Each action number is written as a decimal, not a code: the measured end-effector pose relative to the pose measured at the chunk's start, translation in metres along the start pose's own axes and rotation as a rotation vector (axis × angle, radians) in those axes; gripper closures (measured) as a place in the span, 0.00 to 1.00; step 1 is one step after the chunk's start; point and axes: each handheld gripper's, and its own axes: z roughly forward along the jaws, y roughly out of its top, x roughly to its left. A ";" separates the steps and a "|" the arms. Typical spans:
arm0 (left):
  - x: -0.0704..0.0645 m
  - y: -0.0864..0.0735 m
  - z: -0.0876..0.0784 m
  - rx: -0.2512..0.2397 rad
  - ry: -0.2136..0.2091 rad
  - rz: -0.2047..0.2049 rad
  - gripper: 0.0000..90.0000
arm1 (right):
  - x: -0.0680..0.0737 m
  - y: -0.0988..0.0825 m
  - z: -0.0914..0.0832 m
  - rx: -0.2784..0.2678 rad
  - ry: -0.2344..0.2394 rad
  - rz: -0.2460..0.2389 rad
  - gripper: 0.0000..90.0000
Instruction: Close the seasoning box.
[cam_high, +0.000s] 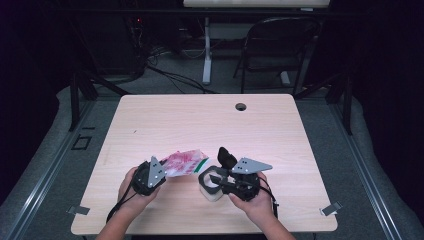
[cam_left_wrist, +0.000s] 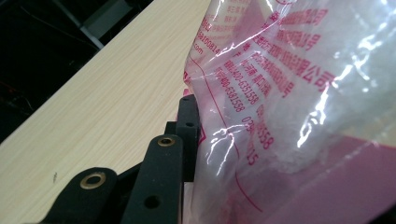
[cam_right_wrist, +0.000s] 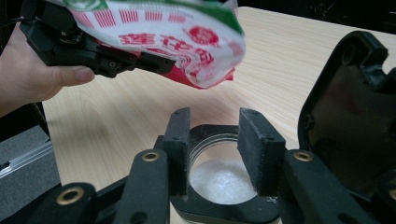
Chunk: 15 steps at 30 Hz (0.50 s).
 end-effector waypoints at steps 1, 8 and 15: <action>0.002 -0.001 0.000 -0.006 0.000 -0.018 0.85 | 0.000 0.000 0.000 0.002 -0.003 0.001 0.71; 0.014 -0.005 -0.004 -0.026 0.022 -0.100 0.84 | -0.003 -0.001 0.001 0.005 -0.009 0.013 0.70; 0.028 -0.013 -0.006 -0.045 0.028 -0.210 0.84 | -0.003 -0.001 0.000 0.003 -0.016 0.016 0.69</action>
